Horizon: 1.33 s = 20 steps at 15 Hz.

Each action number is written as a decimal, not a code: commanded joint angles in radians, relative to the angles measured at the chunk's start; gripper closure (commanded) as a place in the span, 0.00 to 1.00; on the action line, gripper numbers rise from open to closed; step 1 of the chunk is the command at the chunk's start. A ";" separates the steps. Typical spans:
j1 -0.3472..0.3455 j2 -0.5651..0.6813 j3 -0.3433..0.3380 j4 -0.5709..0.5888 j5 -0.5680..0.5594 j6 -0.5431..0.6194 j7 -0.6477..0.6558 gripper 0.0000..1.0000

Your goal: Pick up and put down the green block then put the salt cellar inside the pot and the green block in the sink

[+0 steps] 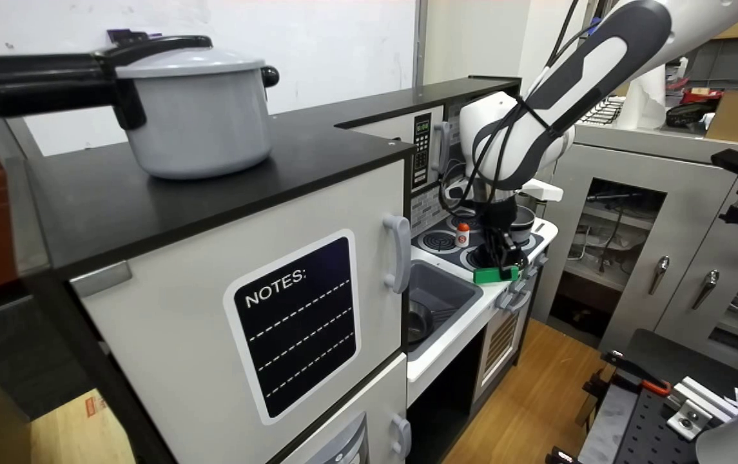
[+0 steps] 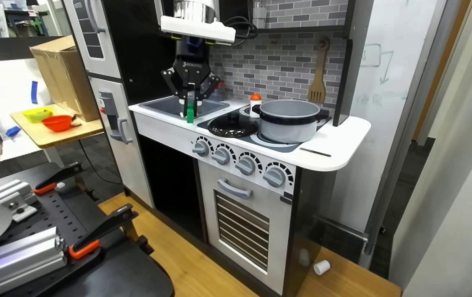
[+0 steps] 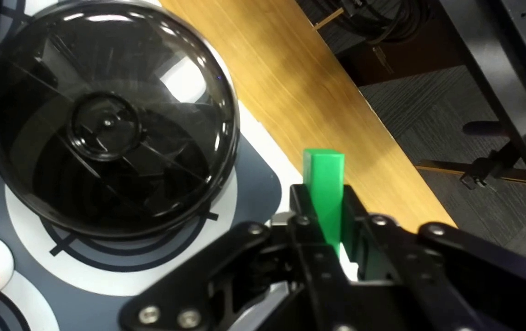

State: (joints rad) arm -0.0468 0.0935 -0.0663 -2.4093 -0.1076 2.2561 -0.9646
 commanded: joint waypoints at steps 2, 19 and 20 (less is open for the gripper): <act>-0.011 0.072 0.012 0.042 -0.006 0.043 0.039 0.96; -0.029 0.112 0.019 0.097 -0.007 0.039 0.074 0.57; -0.029 0.113 0.019 0.097 -0.007 0.039 0.074 0.57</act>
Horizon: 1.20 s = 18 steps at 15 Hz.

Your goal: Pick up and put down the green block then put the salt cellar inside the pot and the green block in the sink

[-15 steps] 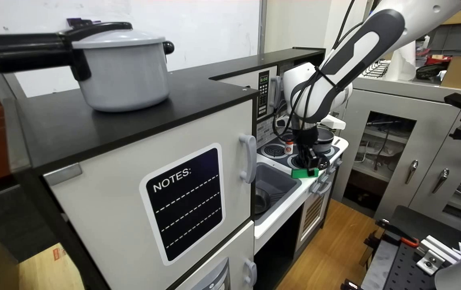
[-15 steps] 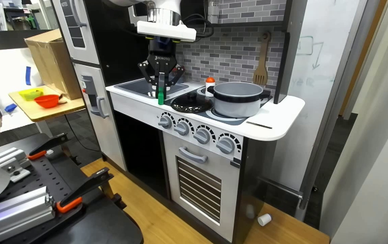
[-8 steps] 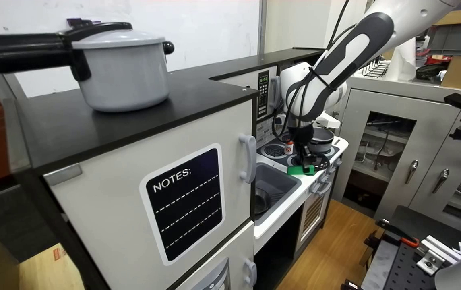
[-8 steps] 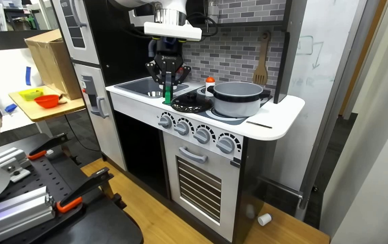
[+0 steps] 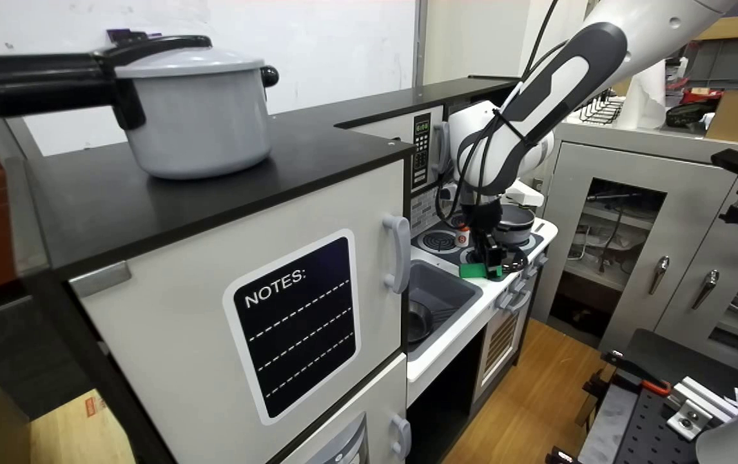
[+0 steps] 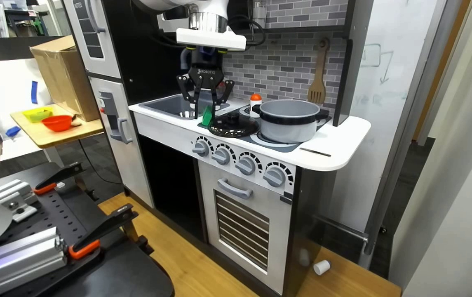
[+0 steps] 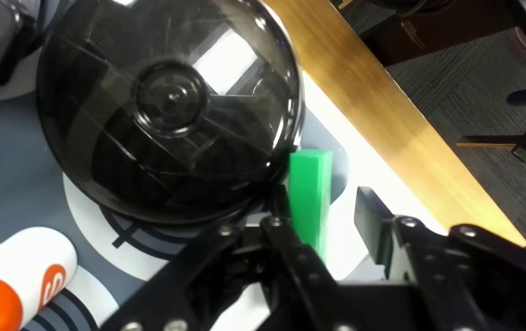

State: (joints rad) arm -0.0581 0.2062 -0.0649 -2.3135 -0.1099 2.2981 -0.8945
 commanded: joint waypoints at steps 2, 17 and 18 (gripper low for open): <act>-0.018 0.000 0.018 0.002 -0.005 -0.003 0.004 0.57; -0.009 -0.051 0.013 -0.023 -0.047 0.010 0.042 0.01; -0.001 -0.075 0.018 -0.038 -0.052 0.001 0.055 0.00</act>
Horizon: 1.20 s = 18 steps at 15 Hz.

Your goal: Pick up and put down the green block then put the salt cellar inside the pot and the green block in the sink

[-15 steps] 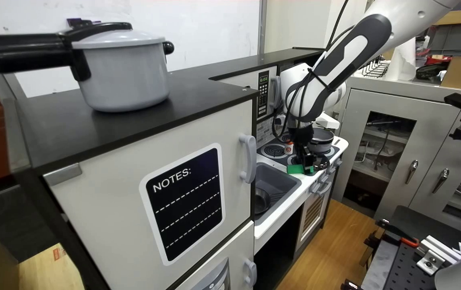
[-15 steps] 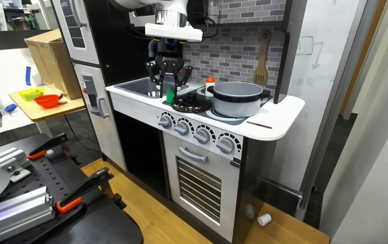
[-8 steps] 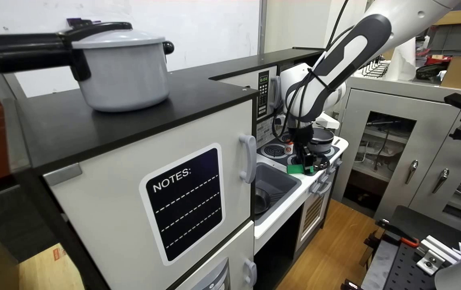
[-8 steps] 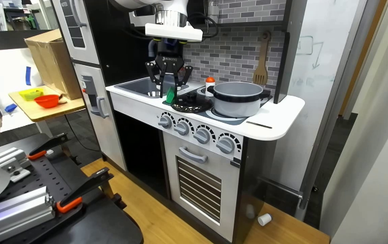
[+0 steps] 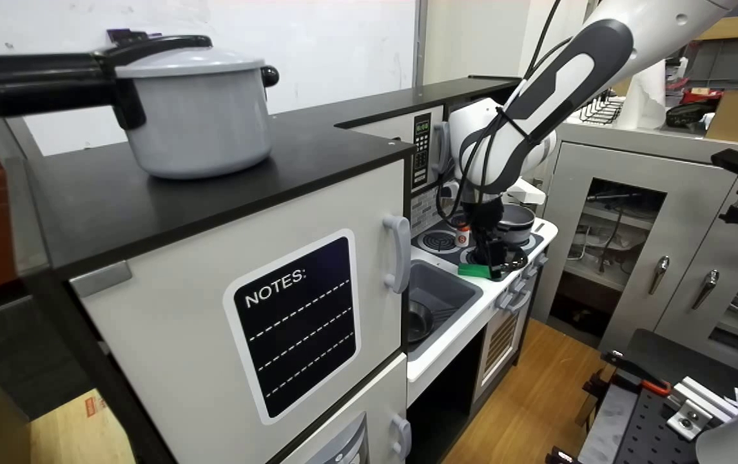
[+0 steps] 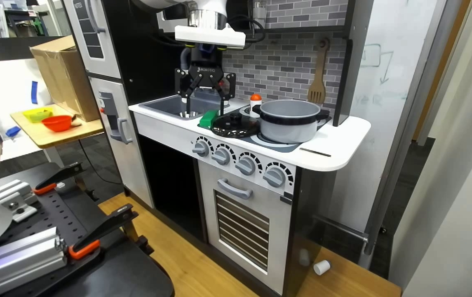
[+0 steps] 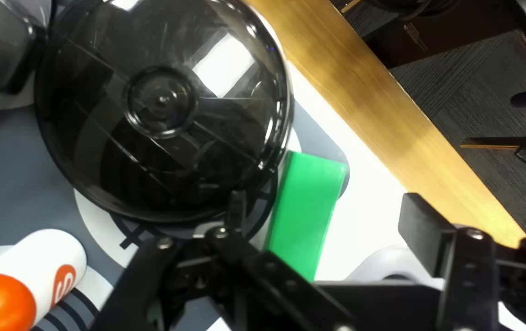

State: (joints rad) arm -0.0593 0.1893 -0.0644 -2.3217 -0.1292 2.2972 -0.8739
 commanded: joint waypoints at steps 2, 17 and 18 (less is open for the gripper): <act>0.004 -0.075 0.023 -0.044 -0.038 -0.001 0.046 0.00; 0.030 -0.281 0.029 -0.208 0.006 -0.015 0.162 0.00; 0.028 -0.291 0.024 -0.216 0.020 -0.017 0.169 0.00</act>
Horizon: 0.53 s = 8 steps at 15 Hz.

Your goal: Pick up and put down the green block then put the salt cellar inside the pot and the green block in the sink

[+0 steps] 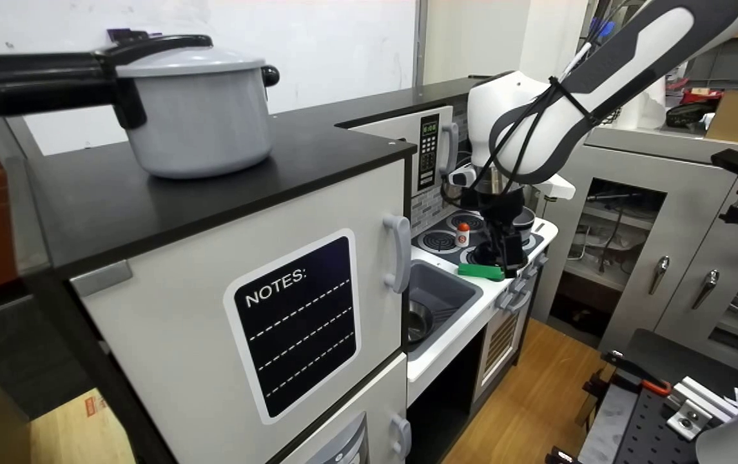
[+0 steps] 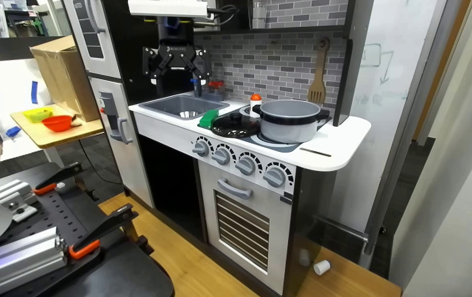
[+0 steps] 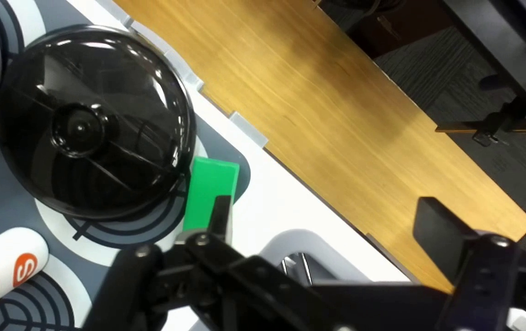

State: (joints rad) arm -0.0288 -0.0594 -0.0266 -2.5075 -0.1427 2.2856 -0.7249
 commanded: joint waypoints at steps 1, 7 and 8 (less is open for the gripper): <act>-0.008 -0.055 -0.022 -0.040 0.037 -0.011 0.045 0.00; -0.029 -0.116 -0.085 -0.067 0.105 -0.034 0.189 0.00; -0.027 -0.122 -0.093 -0.068 0.131 -0.020 0.197 0.00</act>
State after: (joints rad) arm -0.0548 -0.1503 -0.1061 -2.5618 -0.0740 2.2552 -0.5652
